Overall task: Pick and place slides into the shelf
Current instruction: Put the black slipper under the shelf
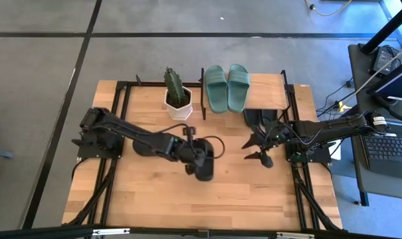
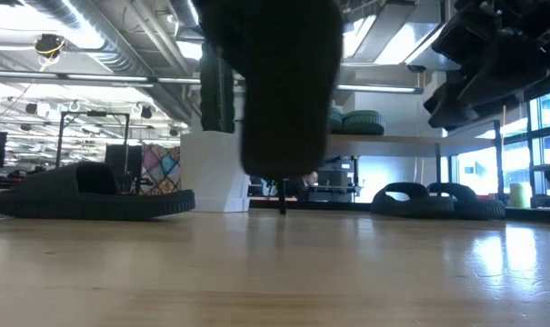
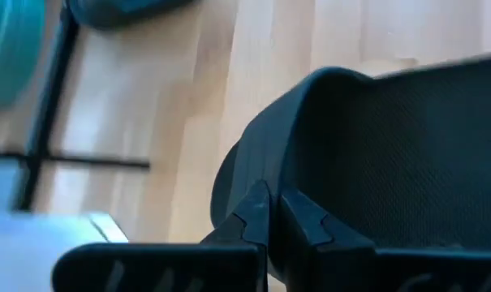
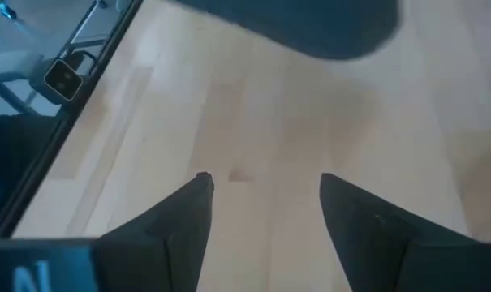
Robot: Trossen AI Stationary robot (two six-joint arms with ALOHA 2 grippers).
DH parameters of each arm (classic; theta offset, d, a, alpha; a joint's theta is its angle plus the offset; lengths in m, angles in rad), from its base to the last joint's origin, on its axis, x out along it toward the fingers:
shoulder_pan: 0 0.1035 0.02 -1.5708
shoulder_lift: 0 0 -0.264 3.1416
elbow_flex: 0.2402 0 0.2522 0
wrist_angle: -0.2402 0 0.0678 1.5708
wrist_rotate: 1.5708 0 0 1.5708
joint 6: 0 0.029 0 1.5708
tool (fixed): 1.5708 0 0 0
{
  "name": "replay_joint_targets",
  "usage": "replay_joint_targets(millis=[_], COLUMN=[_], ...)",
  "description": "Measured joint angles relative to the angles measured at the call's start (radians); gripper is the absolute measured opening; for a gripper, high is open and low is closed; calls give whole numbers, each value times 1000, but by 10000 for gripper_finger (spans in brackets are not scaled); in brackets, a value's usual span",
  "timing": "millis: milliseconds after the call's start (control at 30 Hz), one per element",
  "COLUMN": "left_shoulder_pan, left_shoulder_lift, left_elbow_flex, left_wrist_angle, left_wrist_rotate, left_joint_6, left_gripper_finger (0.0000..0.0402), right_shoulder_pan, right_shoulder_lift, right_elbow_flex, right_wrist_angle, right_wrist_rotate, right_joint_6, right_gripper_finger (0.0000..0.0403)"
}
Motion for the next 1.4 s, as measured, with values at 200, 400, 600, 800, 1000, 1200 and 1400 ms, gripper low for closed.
replay_joint_targets(millis=[200,400,600,800,1000,1200,1400], left_shoulder_pan=[29,75,96,112,155,185,188], left_shoulder_lift=[132,250,317,342,342,391,405], left_elbow_flex=[0,0,-1,-1,-1,-1,-1], left_wrist_angle=[205,345,555,743,804,896,924], left_wrist_rotate=[-59,-181,-221,-217,-217,-217,-220], left_joint_6=[180,276,399,522,493,488,458], left_gripper_finger=[2,2,2,2,2,2,2], right_shoulder_pan=[6,30,46,46,46,46,46], right_shoulder_lift=[0,0,0,0,0,0,0], right_elbow_flex=[0,0,0,0,0,0,0], right_wrist_angle=[-57,-106,-107,-107,-109,-109,-115], right_wrist_rotate=[-10,-10,-10,-9,-9,-9,-9], right_joint_6=[97,166,166,166,169,170,188], right_gripper_finger=[227,227,227,227,227,227,227])
